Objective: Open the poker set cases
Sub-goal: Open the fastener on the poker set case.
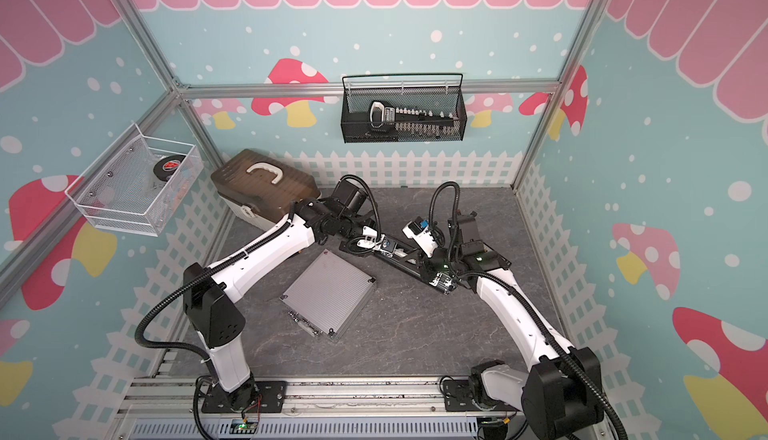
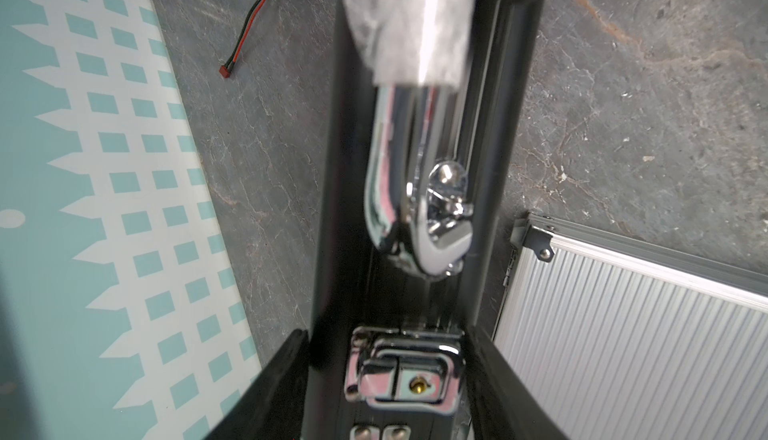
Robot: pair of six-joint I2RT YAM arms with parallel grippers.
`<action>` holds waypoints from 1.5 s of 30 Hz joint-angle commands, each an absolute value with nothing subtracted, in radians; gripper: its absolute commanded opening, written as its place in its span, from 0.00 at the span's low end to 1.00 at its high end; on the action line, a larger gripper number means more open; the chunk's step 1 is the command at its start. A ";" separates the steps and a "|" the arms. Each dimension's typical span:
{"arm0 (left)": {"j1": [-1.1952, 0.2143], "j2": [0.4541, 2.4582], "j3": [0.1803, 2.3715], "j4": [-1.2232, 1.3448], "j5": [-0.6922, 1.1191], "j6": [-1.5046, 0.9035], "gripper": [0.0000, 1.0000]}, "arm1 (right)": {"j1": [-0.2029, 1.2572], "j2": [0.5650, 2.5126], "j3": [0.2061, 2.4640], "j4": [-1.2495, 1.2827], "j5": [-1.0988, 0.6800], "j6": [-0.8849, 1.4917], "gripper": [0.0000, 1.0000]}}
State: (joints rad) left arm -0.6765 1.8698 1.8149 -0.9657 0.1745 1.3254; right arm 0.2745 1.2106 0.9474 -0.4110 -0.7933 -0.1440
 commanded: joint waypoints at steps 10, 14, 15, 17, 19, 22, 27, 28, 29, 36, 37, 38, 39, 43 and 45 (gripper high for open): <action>-0.671 1.985 1.840 -1.053 0.107 1.351 0.57 | 0.279 1.191 0.984 -0.413 -0.910 -0.174 0.00; -0.670 1.997 1.842 -1.052 0.086 1.350 0.58 | 0.279 1.190 0.985 -0.421 -0.917 -0.183 0.00; -0.670 2.000 1.845 -1.052 0.086 1.351 0.58 | 0.280 1.190 0.986 -0.420 -0.919 -0.183 0.00; -0.672 2.002 1.847 -1.052 0.088 1.353 0.58 | 0.279 1.188 0.983 -0.421 -0.917 -0.183 0.00; -0.671 2.005 1.853 -1.052 0.085 1.357 0.58 | 0.279 1.186 0.983 -0.422 -0.914 -0.183 0.00; -0.672 2.013 1.847 -1.052 0.065 1.373 0.57 | 0.279 1.182 0.985 -0.422 -0.917 -0.183 0.00; -0.673 2.026 1.860 -1.074 0.065 1.380 0.54 | 0.280 1.178 0.983 -0.418 -0.923 -0.180 0.00; -0.672 2.030 1.875 -1.092 0.073 1.376 0.53 | 0.279 1.178 0.983 -0.419 -0.924 -0.178 0.00; -0.670 2.035 1.892 -1.107 0.083 1.373 0.52 | 0.279 1.177 0.983 -0.419 -0.924 -0.179 0.00; -0.657 2.080 2.026 -1.235 0.151 1.362 0.43 | 0.279 1.176 0.988 -0.417 -0.929 -0.174 0.00; -0.655 2.089 2.044 -1.255 0.160 1.360 0.43 | 0.280 1.175 0.988 -0.416 -0.930 -0.173 0.00; -0.652 2.095 2.065 -1.276 0.171 1.357 0.43 | 0.278 1.174 0.988 -0.416 -0.930 -0.173 0.00; -0.652 2.100 2.081 -1.293 0.177 1.358 0.43 | 0.279 1.175 0.988 -0.416 -0.930 -0.172 0.00; -0.650 2.119 2.136 -1.353 0.211 1.348 0.43 | 0.279 1.177 0.982 -0.416 -0.927 -0.172 0.00; -0.648 2.123 2.150 -1.370 0.217 1.348 0.43 | 0.280 1.176 0.982 -0.419 -0.922 -0.175 0.00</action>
State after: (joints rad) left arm -0.6689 2.0682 2.1429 -1.2198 0.2047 1.3510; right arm 0.2653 1.2102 0.9474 -0.4244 -0.7742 -0.1608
